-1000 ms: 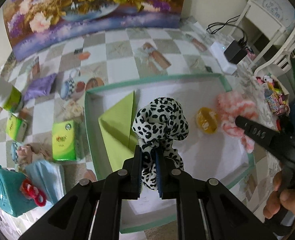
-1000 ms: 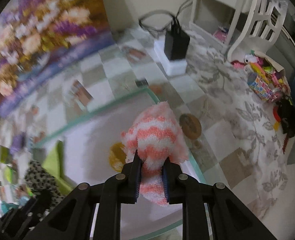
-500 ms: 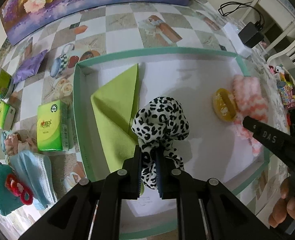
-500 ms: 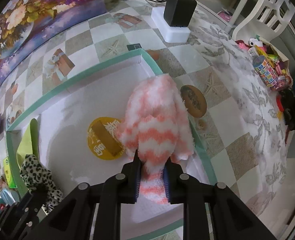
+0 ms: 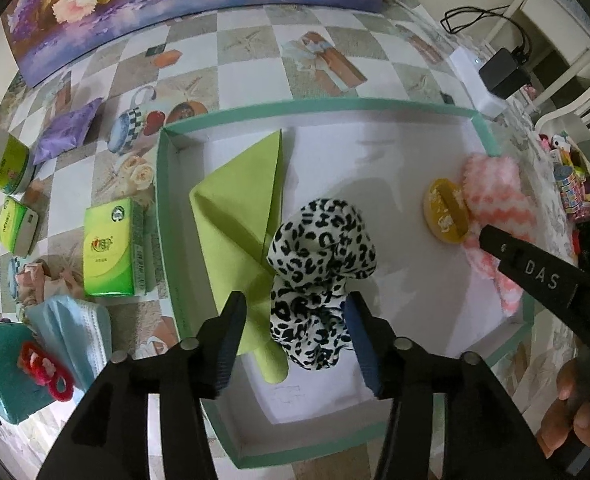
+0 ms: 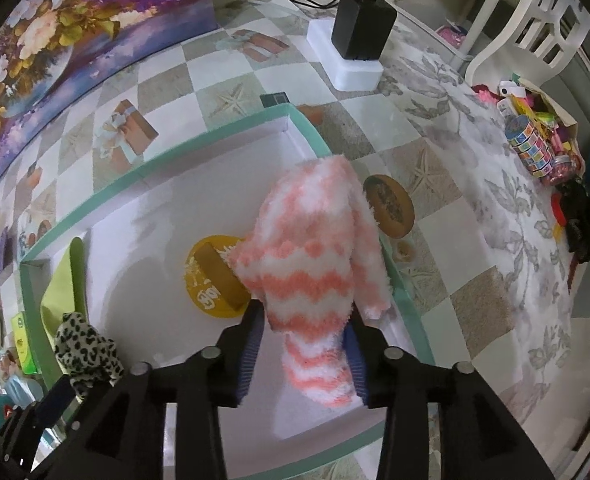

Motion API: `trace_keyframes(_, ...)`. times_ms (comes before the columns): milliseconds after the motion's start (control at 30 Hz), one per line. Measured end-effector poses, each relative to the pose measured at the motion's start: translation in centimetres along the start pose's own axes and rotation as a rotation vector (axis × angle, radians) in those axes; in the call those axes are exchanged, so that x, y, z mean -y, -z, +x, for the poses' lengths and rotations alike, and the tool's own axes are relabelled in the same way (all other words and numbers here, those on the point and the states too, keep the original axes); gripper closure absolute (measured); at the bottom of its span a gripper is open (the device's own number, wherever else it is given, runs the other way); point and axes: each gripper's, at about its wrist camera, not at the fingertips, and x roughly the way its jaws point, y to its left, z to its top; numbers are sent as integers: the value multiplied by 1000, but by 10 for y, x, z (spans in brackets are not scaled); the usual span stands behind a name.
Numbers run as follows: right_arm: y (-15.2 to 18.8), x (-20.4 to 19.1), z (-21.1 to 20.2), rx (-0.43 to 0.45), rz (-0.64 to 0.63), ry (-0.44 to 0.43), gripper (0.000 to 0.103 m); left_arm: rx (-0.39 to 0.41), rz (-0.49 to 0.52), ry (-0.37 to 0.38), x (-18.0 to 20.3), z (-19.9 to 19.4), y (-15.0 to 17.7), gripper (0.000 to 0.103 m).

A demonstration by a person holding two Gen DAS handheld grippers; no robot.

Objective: Organize soft objects
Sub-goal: 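Open both tools to release the scrunchie and sock into the tray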

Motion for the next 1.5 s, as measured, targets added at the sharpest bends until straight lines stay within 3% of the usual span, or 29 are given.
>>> trace_keyframes(233,-2,-1,-21,56,-8,-5,54,74,-2,28,-6,-30,-5,41)
trace_keyframes(300,-3,-1,-29,77,-8,-13,53,102,-17,36,-12,-40,-7,31)
trace_keyframes(633,-5,-5,-65,168,-25,-48,53,215,-113,38,-44,-74,-15,30)
trace_keyframes(933,-2,-20,-62,159,-68,-59,53,199,-159,-10,-63,-60,-17,29)
trace_keyframes(1100,-2,-30,-55,139,-94,-56,53,191,-171,-32,-70,-52,-17,22)
trace_keyframes(1167,-1,-31,-54,133,-96,-57,46,195,-180,-39,-72,-51,-18,20)
trace_keyframes(1267,-2,-31,-54,139,-93,-59,38,221,-189,-46,-75,-53,-18,3)
trace_keyframes(1300,-2,-30,-54,143,-89,-61,35,238,-188,-45,-76,-55,-18,3)
trace_keyframes(1367,-2,-29,-54,148,-81,-59,15,252,-179,-44,-76,-57,-18,2)
trace_keyframes(1433,-3,-29,-55,155,-80,-56,3,254,-189,-43,-79,-58,-19,2)
trace_keyframes(1500,-4,-29,-56,164,-79,-50,0,246,-204,-34,-83,-56,-19,2)
